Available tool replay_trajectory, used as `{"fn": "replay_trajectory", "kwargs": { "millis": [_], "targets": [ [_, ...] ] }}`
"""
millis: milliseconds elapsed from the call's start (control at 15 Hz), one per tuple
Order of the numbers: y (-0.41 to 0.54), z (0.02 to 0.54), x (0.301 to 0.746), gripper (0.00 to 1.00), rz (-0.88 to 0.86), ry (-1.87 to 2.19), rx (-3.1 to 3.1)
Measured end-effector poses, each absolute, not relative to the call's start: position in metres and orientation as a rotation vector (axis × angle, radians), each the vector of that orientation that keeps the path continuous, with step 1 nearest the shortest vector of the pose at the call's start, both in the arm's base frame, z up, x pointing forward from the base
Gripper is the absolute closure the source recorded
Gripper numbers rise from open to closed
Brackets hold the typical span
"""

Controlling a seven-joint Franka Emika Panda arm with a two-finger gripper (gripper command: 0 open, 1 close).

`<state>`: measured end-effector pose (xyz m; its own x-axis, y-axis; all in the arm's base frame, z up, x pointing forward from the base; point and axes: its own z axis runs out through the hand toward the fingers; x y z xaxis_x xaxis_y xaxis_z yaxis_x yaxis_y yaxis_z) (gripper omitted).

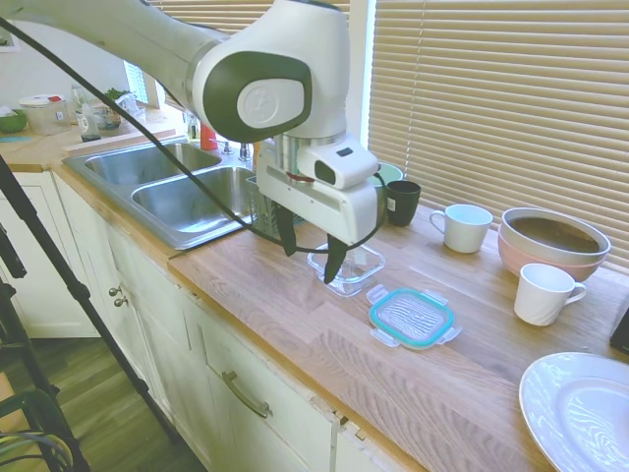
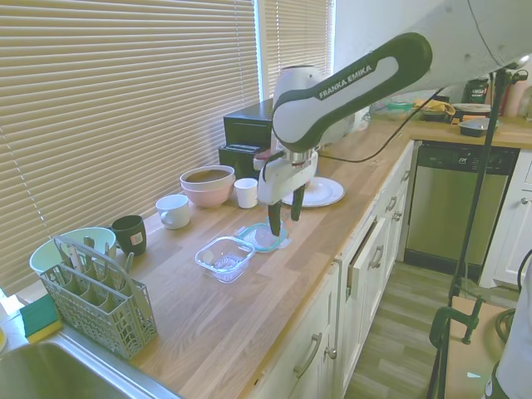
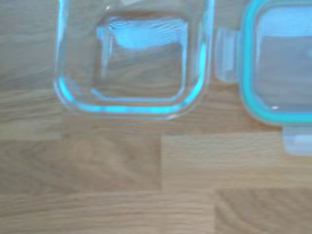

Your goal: Cover the lid of the food container

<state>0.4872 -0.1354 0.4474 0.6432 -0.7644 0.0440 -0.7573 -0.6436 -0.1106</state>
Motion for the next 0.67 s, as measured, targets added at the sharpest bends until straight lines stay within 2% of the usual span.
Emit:
{"fn": "replay_trajectory", "kwargs": {
  "millis": [400,667],
  "targets": [
    [-0.195,0.444,0.528,0.00,-0.155,1.251,-2.784],
    [-0.233,0.425,0.551,0.00,-0.093,1.268,-2.766]
  ]
}}
